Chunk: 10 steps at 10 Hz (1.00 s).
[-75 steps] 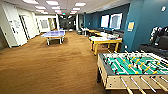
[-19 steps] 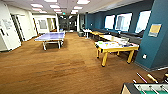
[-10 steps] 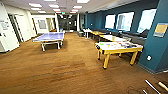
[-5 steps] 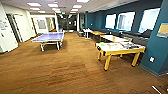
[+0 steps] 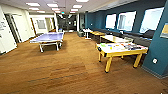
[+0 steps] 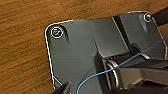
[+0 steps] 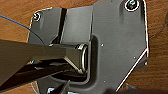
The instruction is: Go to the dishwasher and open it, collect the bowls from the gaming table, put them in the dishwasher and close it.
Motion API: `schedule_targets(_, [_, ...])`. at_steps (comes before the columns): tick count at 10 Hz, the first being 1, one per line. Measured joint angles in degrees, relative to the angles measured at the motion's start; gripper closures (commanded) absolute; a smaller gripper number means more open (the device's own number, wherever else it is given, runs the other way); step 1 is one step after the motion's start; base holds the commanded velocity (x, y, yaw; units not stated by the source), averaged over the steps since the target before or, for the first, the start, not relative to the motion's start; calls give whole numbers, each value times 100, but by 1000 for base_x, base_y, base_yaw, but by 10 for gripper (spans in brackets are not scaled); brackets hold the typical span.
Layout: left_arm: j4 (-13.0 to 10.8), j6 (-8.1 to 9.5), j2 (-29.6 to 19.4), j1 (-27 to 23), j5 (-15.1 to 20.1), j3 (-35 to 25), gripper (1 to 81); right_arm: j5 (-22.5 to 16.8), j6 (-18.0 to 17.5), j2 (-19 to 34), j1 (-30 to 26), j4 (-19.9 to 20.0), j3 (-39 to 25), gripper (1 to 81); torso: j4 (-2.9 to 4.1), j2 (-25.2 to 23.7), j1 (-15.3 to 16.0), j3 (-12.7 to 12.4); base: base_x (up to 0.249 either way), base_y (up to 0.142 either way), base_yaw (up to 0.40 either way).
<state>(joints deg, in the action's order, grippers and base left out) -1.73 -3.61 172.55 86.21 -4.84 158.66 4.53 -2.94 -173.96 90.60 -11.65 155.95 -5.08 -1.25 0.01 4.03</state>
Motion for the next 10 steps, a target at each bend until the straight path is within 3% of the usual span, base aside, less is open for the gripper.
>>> schedule_targets(10, [0, 0, 33, -13, -1, 0, 10, 0, 0, -13, -44, 0, 46, 10, 0, 0, 2, 0, 191, 0, 0])
